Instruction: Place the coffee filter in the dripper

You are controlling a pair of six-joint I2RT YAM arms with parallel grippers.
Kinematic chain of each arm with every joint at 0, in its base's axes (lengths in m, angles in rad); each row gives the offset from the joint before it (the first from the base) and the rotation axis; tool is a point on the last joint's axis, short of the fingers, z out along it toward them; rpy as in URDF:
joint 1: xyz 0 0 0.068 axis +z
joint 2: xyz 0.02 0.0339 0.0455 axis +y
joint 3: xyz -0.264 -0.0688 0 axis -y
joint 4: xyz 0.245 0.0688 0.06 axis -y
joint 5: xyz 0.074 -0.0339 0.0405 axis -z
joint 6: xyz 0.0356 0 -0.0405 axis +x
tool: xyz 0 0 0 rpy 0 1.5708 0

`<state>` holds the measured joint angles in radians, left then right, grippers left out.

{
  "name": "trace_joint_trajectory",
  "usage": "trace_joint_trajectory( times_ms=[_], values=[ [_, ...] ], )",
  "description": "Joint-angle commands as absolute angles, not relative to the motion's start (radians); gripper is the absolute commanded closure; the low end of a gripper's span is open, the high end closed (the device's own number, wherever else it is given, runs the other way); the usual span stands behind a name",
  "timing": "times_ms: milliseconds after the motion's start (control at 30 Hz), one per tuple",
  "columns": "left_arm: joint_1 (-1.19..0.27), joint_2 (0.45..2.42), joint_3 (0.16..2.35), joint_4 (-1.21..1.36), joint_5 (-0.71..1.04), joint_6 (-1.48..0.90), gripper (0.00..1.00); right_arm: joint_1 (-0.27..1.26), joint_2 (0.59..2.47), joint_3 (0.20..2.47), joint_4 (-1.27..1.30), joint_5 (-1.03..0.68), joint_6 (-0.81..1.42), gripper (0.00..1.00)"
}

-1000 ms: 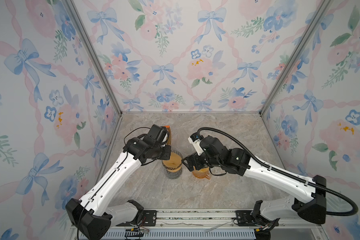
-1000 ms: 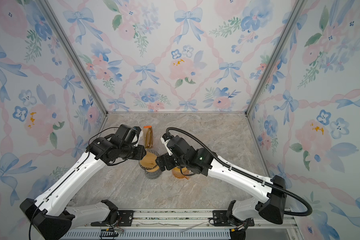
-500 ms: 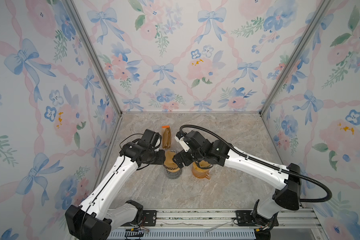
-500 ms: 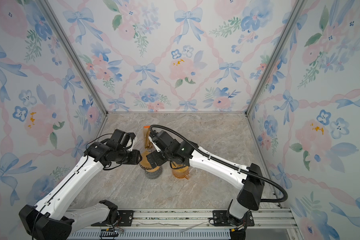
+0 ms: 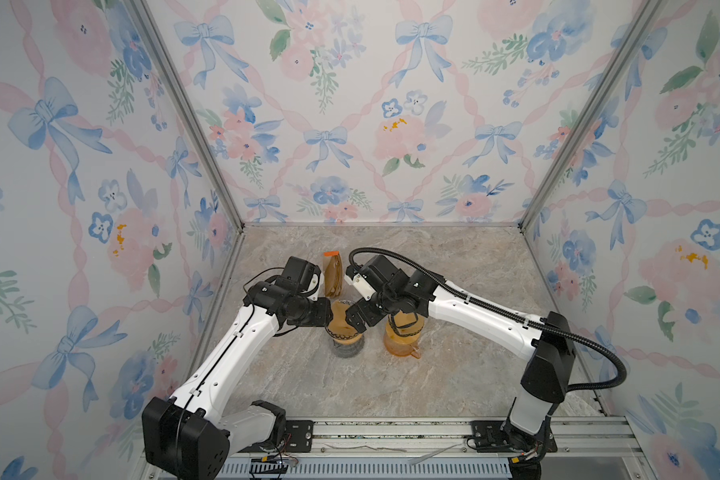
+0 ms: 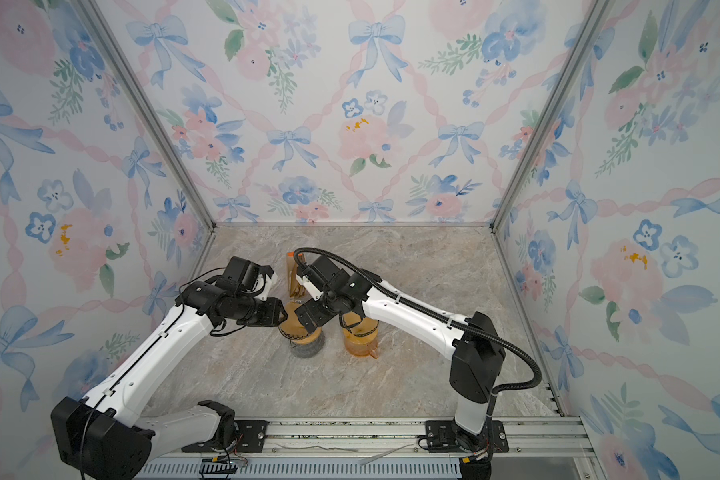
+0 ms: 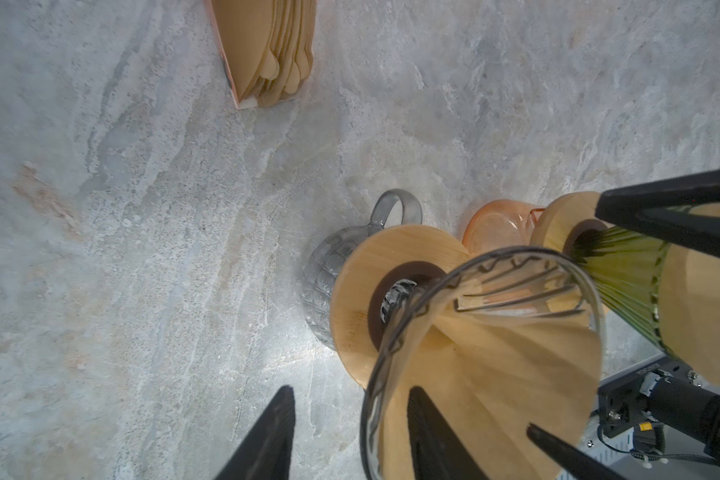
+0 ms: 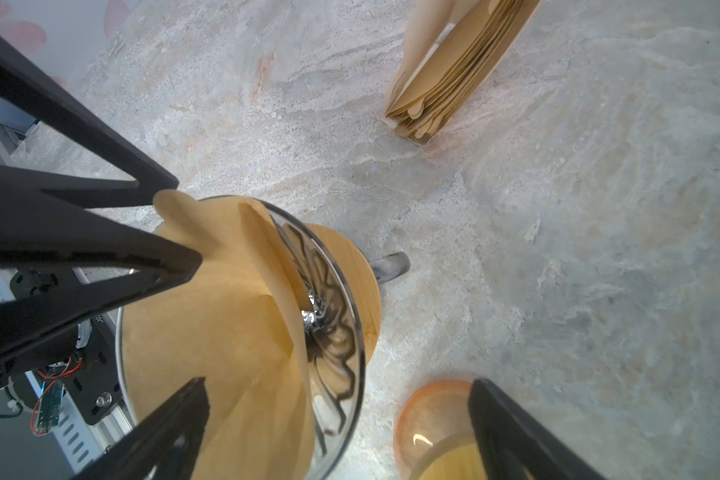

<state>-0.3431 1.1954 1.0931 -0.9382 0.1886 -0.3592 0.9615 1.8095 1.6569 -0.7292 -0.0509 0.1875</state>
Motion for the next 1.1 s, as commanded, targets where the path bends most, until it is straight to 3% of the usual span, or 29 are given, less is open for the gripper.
trace_joint_trajectory(
  times_ms=[0,233,1067],
  values=[
    [-0.335,1.205,1.072,-0.919,0.223,-0.336,0.53,0.943,1.854,1.718,-0.767,-0.077,0.153,0.00],
    [-0.319,1.212,1.061,-0.890,0.266,-0.333,0.59,0.911,1.925,1.780,-0.776,-0.120,0.137,0.01],
    [-0.315,1.215,1.032,-0.888,0.236,-0.328,0.59,0.819,1.953,1.739,-0.750,-0.215,0.148,0.01]
  ],
)
